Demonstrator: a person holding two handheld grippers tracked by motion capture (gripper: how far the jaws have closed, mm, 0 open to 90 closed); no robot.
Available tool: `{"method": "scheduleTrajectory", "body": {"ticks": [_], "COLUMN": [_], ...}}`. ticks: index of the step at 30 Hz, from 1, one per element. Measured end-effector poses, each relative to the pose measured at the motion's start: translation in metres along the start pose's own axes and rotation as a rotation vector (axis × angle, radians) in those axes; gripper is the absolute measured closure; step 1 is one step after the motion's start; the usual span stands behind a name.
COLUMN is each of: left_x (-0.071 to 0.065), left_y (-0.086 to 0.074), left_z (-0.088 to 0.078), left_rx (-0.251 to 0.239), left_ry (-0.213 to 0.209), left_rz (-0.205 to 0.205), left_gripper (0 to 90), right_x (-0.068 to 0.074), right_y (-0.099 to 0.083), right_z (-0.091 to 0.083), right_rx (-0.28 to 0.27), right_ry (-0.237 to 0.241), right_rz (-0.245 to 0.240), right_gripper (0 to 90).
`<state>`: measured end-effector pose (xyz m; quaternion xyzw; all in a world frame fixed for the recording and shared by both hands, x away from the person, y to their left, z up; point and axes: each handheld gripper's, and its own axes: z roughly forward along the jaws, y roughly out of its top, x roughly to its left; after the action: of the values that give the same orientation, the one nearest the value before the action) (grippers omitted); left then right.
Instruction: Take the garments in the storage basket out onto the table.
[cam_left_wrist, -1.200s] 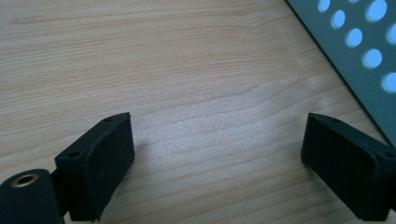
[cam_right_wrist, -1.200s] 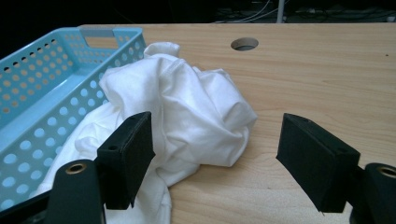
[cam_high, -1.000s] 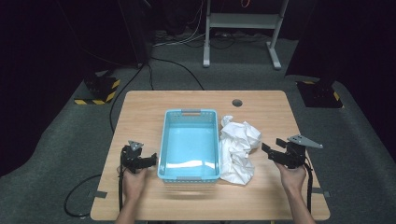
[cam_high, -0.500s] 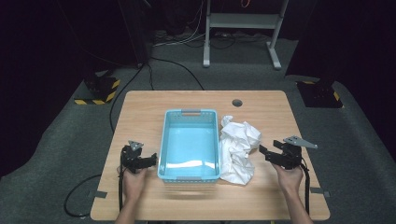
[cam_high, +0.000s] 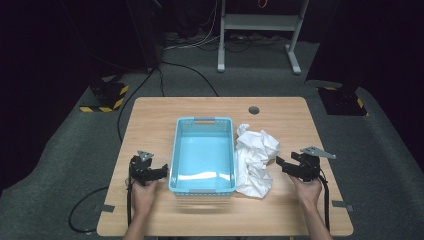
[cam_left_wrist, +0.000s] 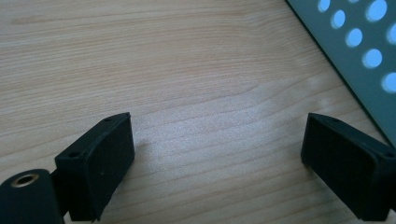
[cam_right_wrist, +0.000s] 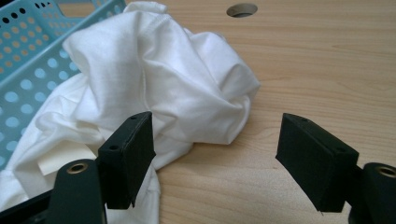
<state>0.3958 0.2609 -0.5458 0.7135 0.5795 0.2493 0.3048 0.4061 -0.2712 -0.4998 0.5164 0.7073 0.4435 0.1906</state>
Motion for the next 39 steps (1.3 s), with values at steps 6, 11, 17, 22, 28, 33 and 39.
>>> {"method": "scheduleTrajectory", "body": {"ticks": [6, 11, 17, 22, 28, 33, 39], "left_x": [0.0, 0.0, 0.0, 0.0, 0.0, 0.0, 0.0], "left_y": [0.0, 0.0, 0.0, 0.0, 0.0, 0.0, 0.0], "left_z": [0.0, 0.0, 0.0, 0.0, 0.0, 0.0, 0.0], "left_rx": [0.0, 0.0, 0.0, 0.0, 0.0, 0.0, 0.0], "left_ry": [0.0, 0.0, 0.0, 0.0, 0.001, 0.001, 0.001], "left_rz": [0.0, 0.0, 0.0, 0.0, -0.001, -0.001, -0.001], "left_gripper": [9.7, 9.7, 9.7, 9.7, 9.7, 9.7, 9.7], "right_x": [-0.001, -0.001, 0.0, -0.001, 0.001, 0.004, 0.006], "right_y": [-0.005, -0.007, -0.008, -0.01, -0.012, -0.015, -0.016], "right_z": [0.007, 0.011, 0.015, 0.02, 0.027, 0.032, 0.037], "right_rx": [0.022, 0.038, 0.052, 0.067, 0.074, 0.105, 0.11], "right_ry": [-0.012, -0.022, -0.043, -0.052, -0.074, -0.116, -0.131], "right_rz": [0.002, -0.005, -0.016, -0.022, -0.035, -0.084, -0.09], "right_gripper": [26.8, 26.7, 27.0, 26.9, 27.1, 27.0, 27.0]}}
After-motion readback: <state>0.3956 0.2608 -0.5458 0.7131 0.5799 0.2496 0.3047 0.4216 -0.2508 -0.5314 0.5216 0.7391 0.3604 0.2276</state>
